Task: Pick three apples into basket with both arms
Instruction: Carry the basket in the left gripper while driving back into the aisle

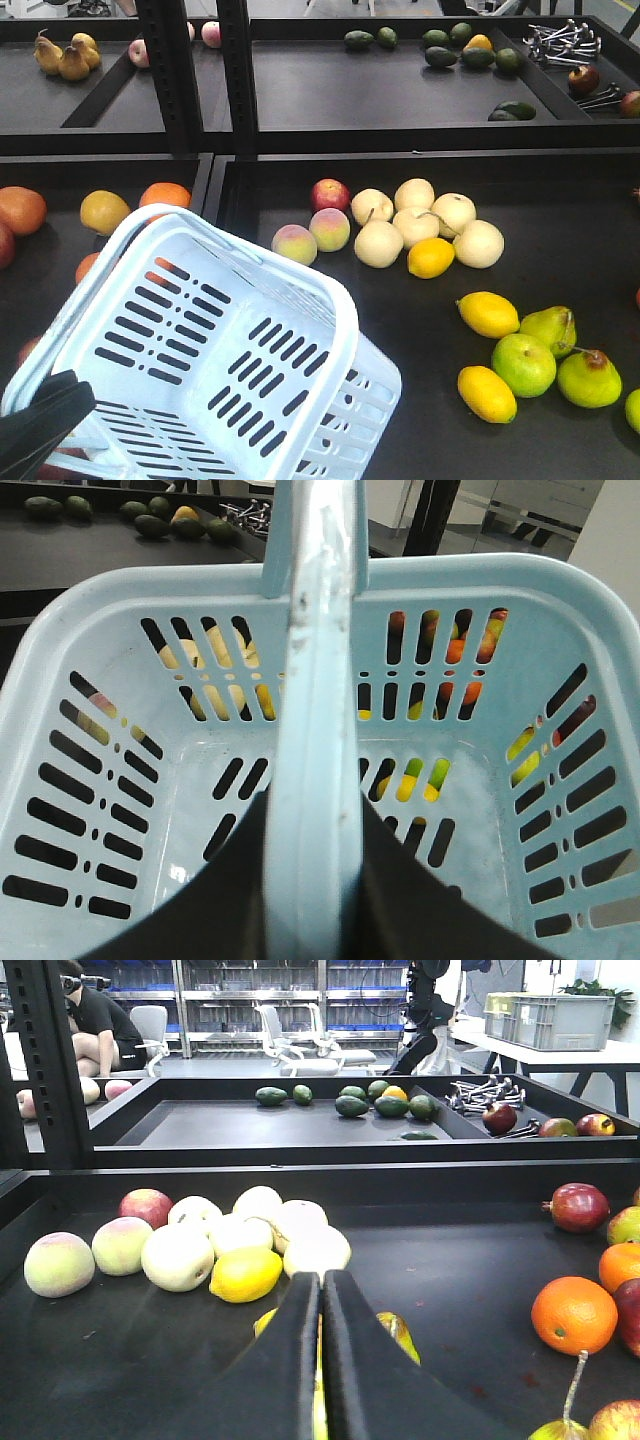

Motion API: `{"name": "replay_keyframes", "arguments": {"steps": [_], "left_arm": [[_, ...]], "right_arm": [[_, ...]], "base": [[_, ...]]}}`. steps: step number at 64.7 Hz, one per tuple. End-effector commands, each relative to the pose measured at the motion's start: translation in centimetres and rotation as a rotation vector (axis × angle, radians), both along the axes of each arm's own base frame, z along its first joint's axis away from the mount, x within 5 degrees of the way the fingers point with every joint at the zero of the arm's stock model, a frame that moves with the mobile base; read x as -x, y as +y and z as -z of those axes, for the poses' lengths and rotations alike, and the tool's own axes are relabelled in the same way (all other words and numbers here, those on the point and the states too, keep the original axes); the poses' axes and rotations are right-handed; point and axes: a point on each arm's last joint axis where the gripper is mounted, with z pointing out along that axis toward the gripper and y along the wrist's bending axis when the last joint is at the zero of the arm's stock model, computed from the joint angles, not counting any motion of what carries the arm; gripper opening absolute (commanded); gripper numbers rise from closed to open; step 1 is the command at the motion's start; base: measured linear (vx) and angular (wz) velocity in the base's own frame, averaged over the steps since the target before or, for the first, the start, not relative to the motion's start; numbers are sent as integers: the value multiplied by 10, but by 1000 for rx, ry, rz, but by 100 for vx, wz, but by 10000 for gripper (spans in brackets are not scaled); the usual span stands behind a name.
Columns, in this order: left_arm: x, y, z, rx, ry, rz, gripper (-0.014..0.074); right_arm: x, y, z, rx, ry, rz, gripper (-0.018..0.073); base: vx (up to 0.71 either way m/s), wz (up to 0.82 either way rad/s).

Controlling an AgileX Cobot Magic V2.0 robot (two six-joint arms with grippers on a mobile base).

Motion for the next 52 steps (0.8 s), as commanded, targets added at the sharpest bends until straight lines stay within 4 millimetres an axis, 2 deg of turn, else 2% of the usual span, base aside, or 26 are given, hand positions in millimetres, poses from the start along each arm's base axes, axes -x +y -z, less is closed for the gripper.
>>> {"name": "replay_keyframes", "arguments": {"steps": [1,52], "left_arm": [[-2,2,-10,-26,-41,-20,-7],[-2,2,-10,-26,-41,-20,-7]], "right_arm": [[0,-1,-3,16,-63,7,-8],[0,-1,-3,16,-63,7,-8]], "base": [[0,0],[-4,5]]}}
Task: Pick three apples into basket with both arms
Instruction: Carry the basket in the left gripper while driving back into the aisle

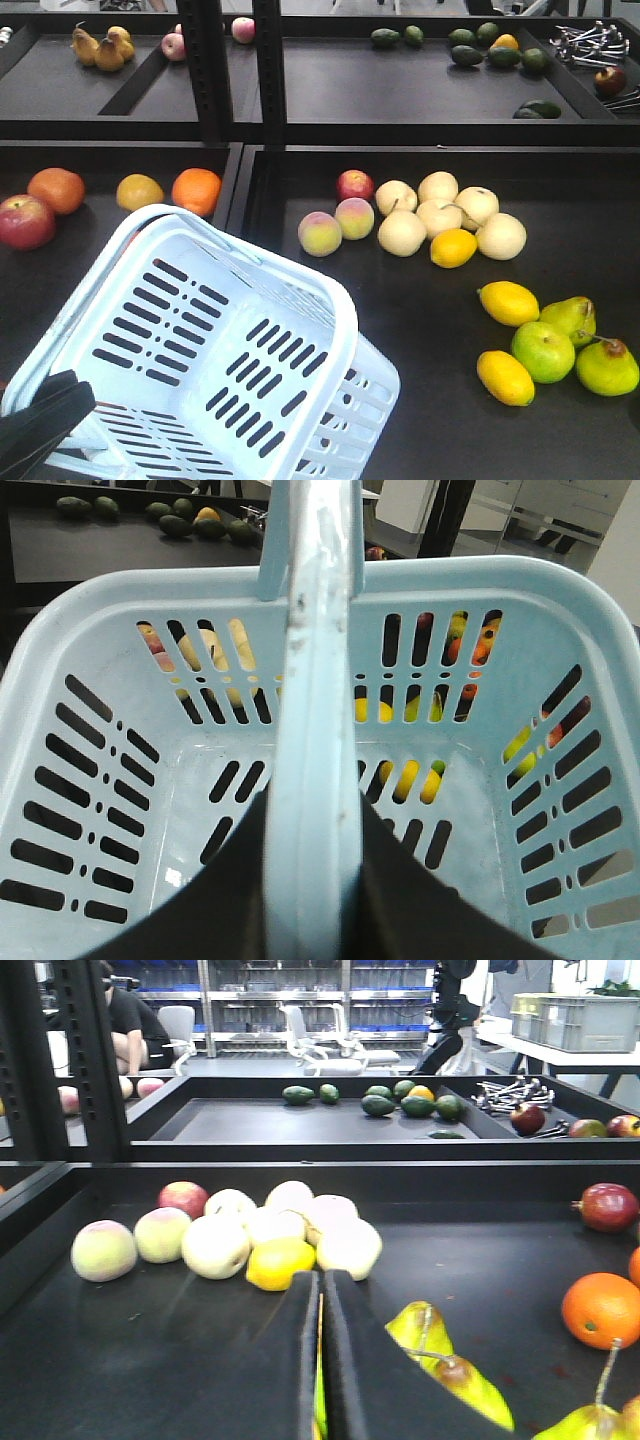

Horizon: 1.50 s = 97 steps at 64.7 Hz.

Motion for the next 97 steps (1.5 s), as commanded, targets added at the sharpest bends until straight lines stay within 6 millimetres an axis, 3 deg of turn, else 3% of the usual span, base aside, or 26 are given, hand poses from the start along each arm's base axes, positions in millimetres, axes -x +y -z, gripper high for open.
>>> {"name": "replay_keyframes", "arguments": {"steps": [1,97], "left_arm": [[-2,2,-10,-26,-41,-20,-7],[-2,2,-10,-26,-41,-20,-7]], "right_arm": [[0,-1,-3,16,-63,7,-8],[0,-1,-3,16,-63,7,-8]], "base": [[-8,14],[-10,38]]}}
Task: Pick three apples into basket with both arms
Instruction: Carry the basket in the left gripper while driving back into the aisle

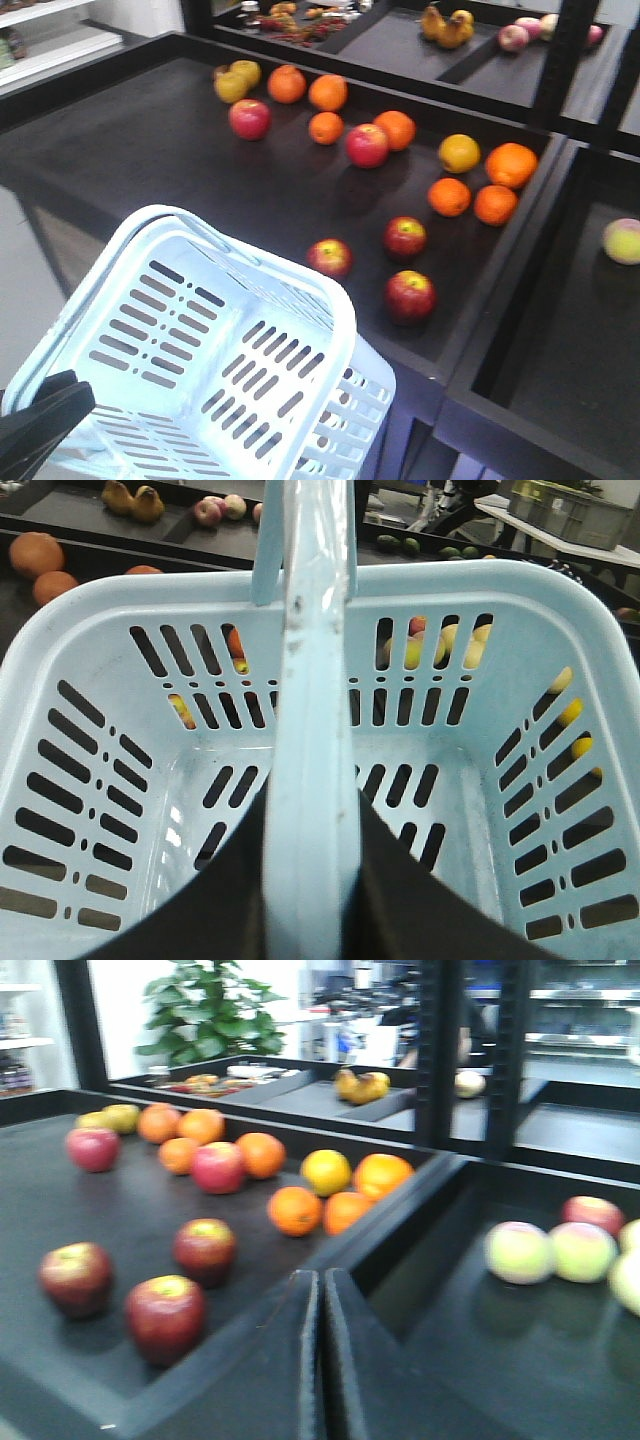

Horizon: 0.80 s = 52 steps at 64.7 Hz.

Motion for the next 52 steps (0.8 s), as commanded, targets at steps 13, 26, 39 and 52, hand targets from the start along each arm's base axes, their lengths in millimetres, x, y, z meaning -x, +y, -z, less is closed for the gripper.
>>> {"name": "replay_keyframes", "arguments": {"steps": [13,26,39,52], "left_arm": [[-2,2,-10,-27,-42,-20,-7],[-2,2,-10,-27,-42,-20,-7],[-2,2,-10,-27,-42,-20,-7],[-2,2,-10,-27,-42,-20,-7]], "right_arm": [[0,-1,-3,16,-63,7,-8],[0,-1,-3,16,-63,7,-8],[0,-1,-3,16,-63,7,-8],[0,-1,-3,16,-63,7,-8]], "base": [[-12,47],[-12,46],[-11,44],[-10,40]]}}
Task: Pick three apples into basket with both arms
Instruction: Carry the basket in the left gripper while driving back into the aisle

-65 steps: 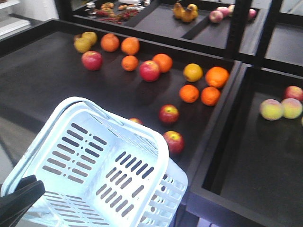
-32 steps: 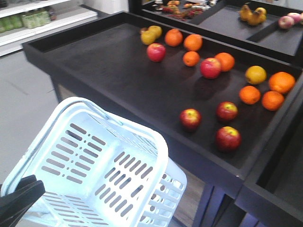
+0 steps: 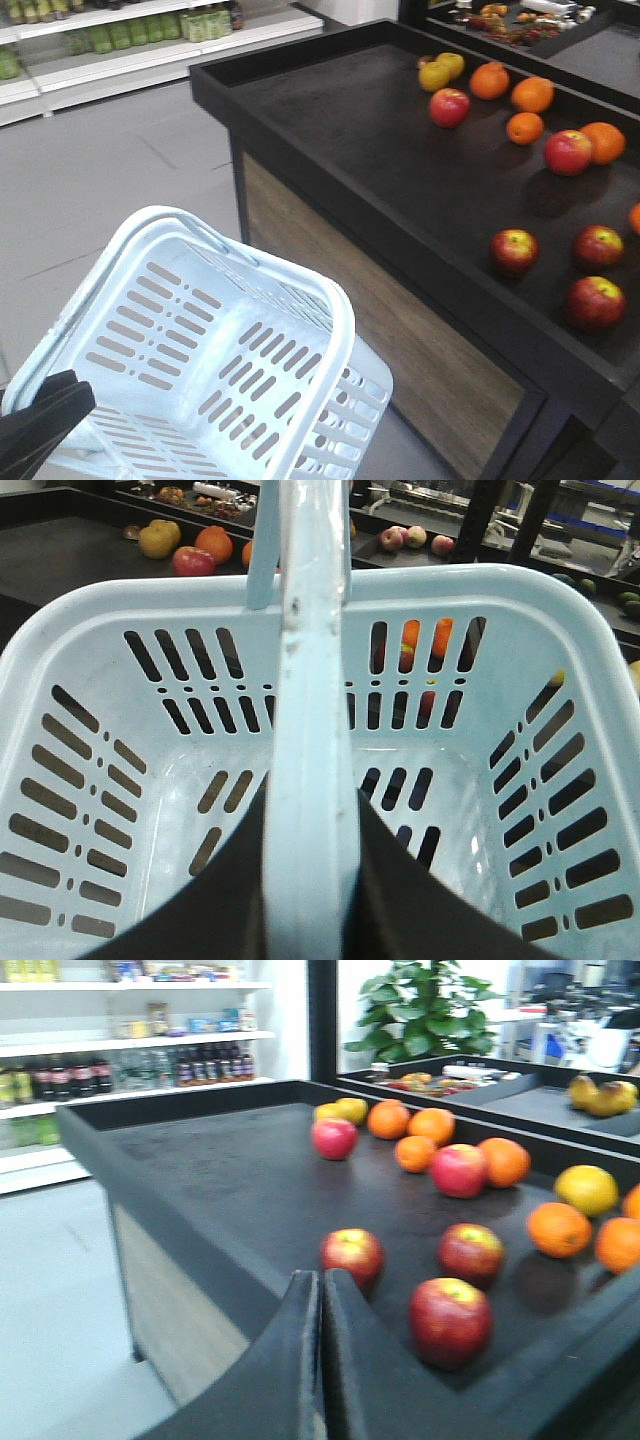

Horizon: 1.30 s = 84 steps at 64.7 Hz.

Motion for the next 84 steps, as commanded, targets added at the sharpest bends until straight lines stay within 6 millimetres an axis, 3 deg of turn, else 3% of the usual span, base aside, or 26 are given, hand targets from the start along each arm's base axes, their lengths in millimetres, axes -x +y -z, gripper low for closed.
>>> {"name": "replay_keyframes", "arguments": {"steps": [1,84], "left_arm": [[-2,2,-10,-27,-42,-20,-7],[-2,2,-10,-27,-42,-20,-7]], "right_arm": [[0,-1,-3,16,-63,7,-8],[0,-1,-3,16,-63,7,-8]], "base": [[-10,37],[2,45]]}}
